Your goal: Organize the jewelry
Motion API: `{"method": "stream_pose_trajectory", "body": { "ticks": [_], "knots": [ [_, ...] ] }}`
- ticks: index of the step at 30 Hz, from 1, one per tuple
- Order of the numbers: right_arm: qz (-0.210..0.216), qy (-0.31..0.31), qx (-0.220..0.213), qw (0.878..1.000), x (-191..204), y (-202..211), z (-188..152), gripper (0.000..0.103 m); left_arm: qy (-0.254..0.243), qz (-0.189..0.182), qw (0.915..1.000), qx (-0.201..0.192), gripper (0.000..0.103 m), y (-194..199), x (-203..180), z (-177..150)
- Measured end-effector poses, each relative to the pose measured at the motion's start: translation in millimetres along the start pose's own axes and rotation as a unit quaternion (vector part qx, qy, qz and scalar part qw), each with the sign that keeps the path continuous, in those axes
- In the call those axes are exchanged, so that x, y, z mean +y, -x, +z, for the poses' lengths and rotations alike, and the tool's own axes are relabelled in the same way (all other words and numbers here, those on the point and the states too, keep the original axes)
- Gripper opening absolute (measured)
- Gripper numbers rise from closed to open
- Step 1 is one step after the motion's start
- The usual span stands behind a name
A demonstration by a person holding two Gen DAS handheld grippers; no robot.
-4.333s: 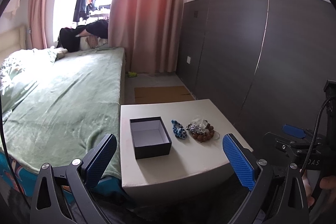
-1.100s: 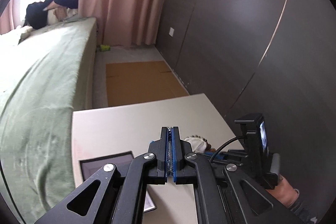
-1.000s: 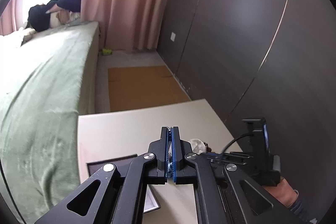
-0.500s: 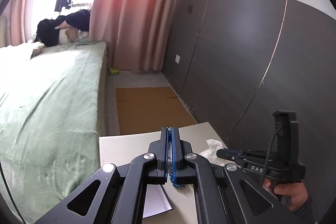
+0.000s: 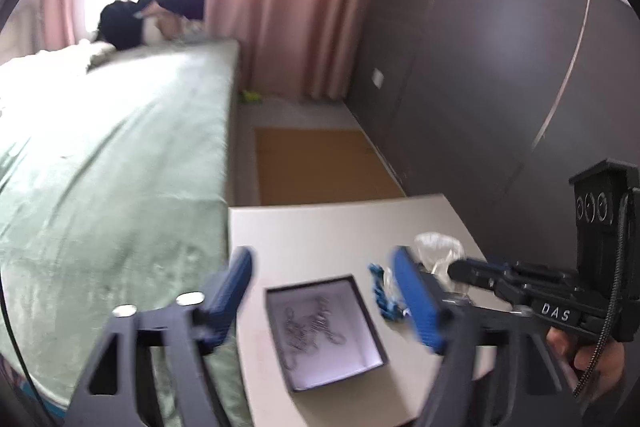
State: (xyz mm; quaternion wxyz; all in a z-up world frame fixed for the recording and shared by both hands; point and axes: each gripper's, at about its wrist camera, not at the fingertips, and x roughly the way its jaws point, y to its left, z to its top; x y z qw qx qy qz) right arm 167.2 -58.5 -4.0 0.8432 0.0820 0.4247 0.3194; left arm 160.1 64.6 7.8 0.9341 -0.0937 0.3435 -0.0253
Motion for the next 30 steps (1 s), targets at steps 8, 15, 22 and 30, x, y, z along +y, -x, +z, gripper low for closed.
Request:
{"method": "stream_pose_trajectory", "body": {
  "ticks": [8,15,22,30],
  "knots": [
    [0.067,0.017,0.034,0.997,31,-28,-3,0.005,0.034,0.007,0.9994,0.008,0.081,12,26,-6],
    [0.017,-0.024,0.028,0.999,-3,-10,-15,0.053,0.02,-0.017,0.9994,0.024,0.081,-2,-1,-11],
    [-0.043,-0.11,-0.006,0.993,-73,41,-41,0.054,-0.015,-0.059,0.9963,0.061,0.081,-37,-53,-21],
    [-0.06,-0.166,-0.019,0.984,-120,62,-63,0.054,-0.043,-0.08,0.9888,0.118,0.071,-82,-98,-28]
  ]
}}
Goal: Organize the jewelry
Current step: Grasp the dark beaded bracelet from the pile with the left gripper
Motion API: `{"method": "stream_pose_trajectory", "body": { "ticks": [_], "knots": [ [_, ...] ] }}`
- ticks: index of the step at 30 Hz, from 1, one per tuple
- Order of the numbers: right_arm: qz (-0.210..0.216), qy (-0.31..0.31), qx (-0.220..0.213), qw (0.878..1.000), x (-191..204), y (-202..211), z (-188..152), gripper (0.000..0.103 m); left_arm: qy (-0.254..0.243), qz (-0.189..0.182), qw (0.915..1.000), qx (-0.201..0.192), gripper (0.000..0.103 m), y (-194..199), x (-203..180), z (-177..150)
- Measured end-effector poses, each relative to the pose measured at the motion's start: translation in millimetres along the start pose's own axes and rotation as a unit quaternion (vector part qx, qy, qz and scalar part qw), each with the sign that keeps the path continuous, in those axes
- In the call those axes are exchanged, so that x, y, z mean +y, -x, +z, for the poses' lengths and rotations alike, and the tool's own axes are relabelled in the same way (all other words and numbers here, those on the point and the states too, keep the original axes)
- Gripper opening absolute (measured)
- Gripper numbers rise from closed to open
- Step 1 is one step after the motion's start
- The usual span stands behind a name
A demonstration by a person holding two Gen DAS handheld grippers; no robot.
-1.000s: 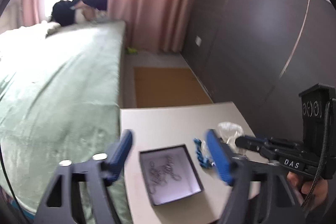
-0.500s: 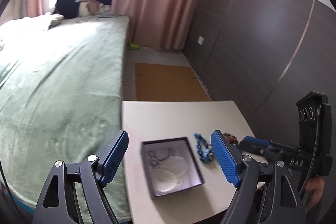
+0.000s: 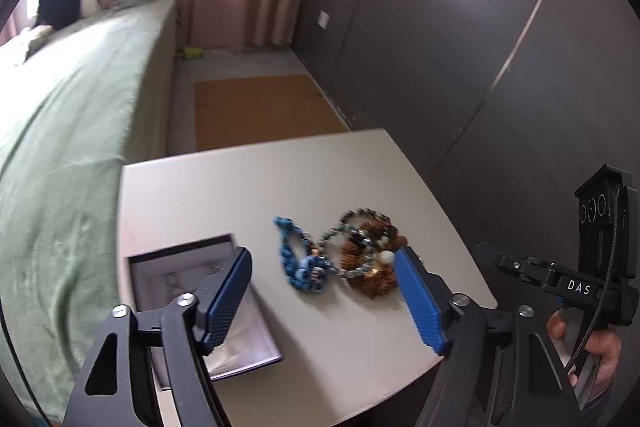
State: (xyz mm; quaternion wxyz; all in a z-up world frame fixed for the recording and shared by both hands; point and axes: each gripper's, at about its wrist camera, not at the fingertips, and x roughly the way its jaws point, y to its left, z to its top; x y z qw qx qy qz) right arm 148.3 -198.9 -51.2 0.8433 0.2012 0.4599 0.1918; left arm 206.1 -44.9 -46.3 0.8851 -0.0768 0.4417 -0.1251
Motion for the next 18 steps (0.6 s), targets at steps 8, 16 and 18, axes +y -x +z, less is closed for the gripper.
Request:
{"method": "stream_pose_trajectory", "body": {
  "ticks": [8,16,18],
  "knots": [
    [0.002,-0.045,-0.003,0.999,-44,2,-4,0.054,-0.031,-0.011,0.9985,0.045,0.06,-50,-35,5],
    [0.006,-0.068,-0.001,0.998,-76,-1,-5,0.054,-0.058,0.011,0.9936,0.096,0.05,-106,-55,0],
    [0.008,-0.072,0.001,0.997,-78,-2,-4,0.054,-0.066,0.022,0.9918,0.107,0.046,-119,-58,-1]
  ]
}}
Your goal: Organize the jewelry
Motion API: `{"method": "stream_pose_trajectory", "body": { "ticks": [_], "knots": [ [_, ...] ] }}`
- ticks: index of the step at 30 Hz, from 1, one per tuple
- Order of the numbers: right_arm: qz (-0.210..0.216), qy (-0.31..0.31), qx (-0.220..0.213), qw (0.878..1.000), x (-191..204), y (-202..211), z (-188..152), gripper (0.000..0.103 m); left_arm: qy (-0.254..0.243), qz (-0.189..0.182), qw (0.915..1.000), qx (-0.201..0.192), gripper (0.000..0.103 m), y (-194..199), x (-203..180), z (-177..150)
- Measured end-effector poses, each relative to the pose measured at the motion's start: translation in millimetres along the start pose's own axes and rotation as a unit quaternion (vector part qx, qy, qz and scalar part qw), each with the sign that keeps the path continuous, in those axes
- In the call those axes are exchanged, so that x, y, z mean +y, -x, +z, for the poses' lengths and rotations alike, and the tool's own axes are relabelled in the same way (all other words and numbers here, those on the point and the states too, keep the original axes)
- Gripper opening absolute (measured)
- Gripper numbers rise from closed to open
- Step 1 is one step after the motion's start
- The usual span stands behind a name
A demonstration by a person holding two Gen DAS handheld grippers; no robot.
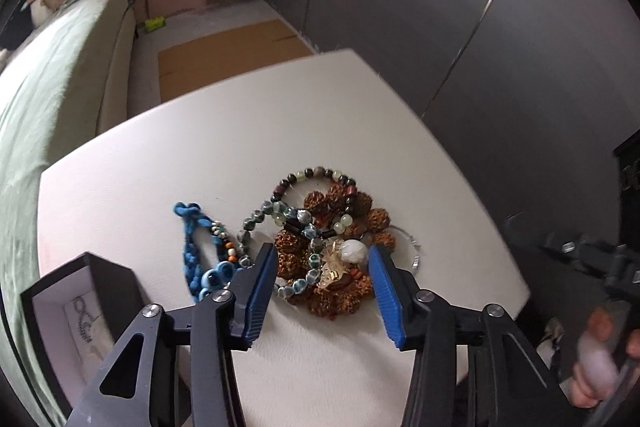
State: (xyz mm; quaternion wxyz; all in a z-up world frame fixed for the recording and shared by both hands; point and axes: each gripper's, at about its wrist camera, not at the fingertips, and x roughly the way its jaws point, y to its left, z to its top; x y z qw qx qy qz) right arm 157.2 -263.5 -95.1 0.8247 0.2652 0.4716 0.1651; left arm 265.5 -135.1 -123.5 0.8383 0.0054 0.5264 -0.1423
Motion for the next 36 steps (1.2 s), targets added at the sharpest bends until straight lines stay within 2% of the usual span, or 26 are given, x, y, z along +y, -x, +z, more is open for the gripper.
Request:
{"method": "stream_pose_trajectory", "body": {
  "ticks": [5,6,7,8,14,21,24,26,33,34,36],
  "knots": [
    [0.005,-0.003,0.005,1.0,-6,-7,4,0.054,-0.011,0.026,0.9995,0.013,0.034,-21,-1,0],
    [0.005,-0.004,0.006,1.0,-6,-9,5,0.054,-0.015,0.028,0.9995,0.007,0.021,-22,-1,1],
    [0.005,-0.004,0.007,1.0,-5,-11,6,0.054,-0.015,0.028,0.9995,0.01,0.013,-23,1,1],
    [0.006,-0.004,0.008,1.0,-5,-13,7,0.054,-0.014,0.025,0.9995,0.011,0.009,-23,3,2],
    [0.016,0.005,0.022,1.0,3,-32,17,0.053,0.014,0.004,0.9998,-0.014,0.009,-1,19,4],
    [0.021,0.022,0.045,0.999,20,-65,34,0.053,0.041,-0.002,0.9981,-0.045,0.009,34,40,4],
    [0.019,0.02,0.057,0.998,24,-82,41,0.049,0.049,0.004,0.997,-0.059,0.009,48,47,5],
    [0.016,0.015,0.069,0.997,24,-94,44,0.043,0.053,0.006,0.9964,-0.066,0.009,56,52,3],
    [-0.009,0.018,0.086,0.996,29,-115,46,0.041,0.066,0.013,0.9941,-0.085,0.009,82,65,-3],
    [-0.011,0.017,0.09,0.996,29,-117,46,0.038,0.067,0.013,0.9938,-0.088,0.009,86,69,-3],
    [-0.023,0.017,0.101,0.995,29,-124,44,0.024,0.071,0.013,0.9931,-0.092,0.009,93,72,-5]
  ]
}}
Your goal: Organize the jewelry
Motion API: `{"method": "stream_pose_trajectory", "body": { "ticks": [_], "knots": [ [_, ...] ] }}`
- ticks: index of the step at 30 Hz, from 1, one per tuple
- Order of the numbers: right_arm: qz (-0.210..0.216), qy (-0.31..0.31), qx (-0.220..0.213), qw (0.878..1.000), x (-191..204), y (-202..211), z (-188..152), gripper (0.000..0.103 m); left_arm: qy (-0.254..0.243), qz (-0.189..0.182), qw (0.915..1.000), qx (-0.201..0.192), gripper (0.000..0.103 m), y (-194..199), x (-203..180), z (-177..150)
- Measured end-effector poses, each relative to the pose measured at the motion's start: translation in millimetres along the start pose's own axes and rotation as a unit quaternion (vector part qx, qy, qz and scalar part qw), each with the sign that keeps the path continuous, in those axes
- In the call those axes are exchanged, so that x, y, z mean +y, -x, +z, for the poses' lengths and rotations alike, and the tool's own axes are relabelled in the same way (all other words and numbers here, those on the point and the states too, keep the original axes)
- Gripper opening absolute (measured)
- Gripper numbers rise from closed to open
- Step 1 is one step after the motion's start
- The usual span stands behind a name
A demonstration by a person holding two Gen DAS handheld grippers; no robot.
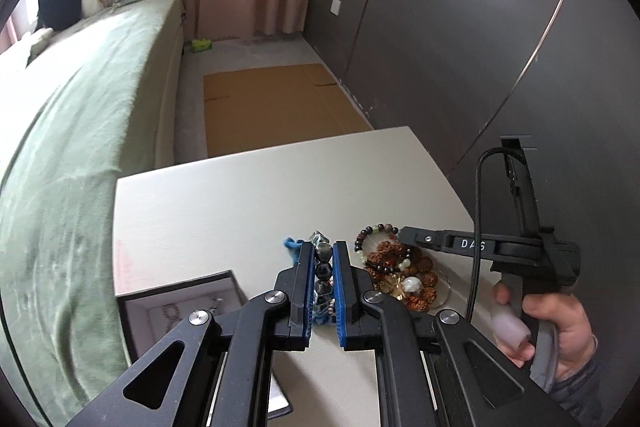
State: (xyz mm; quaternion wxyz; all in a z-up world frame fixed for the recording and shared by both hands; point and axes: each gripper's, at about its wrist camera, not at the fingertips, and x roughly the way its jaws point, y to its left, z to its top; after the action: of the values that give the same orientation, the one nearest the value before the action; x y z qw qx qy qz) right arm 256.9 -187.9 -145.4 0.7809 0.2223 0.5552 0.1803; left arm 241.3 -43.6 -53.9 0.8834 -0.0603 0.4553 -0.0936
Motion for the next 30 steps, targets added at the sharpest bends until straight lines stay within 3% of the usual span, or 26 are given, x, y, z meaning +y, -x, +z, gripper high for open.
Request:
{"method": "stream_pose_trajectory", "body": {
  "ticks": [2,15,17,19,21,23,30],
  "knots": [
    [0.003,-0.005,-0.006,1.0,0,4,-1,0.01,0.004,0.0,1.0,-0.007,0.009,10,4,-2],
    [0.014,0.064,-0.067,0.996,64,66,-22,0.009,0.049,0.003,0.9985,-0.026,0.009,51,43,-18],
    [0.015,0.075,-0.072,0.994,77,73,-24,0.009,0.056,0.025,0.9978,-0.025,0.01,53,50,-20],
    [0.018,0.085,-0.075,0.993,89,79,-28,0.009,0.062,0.047,0.9968,-0.018,0.022,56,58,-21],
    [0.021,0.096,-0.076,0.992,104,81,-32,0.009,0.076,0.051,0.9955,-0.025,0.067,64,67,-25],
    [0.027,0.108,-0.075,0.991,119,83,-36,0.009,0.08,0.051,0.9941,-0.052,0.08,77,73,-29],
    [0.055,0.147,-0.062,0.986,166,78,-52,0.009,0.099,0.061,0.9907,-0.071,0.081,104,98,-41]
  ]
}}
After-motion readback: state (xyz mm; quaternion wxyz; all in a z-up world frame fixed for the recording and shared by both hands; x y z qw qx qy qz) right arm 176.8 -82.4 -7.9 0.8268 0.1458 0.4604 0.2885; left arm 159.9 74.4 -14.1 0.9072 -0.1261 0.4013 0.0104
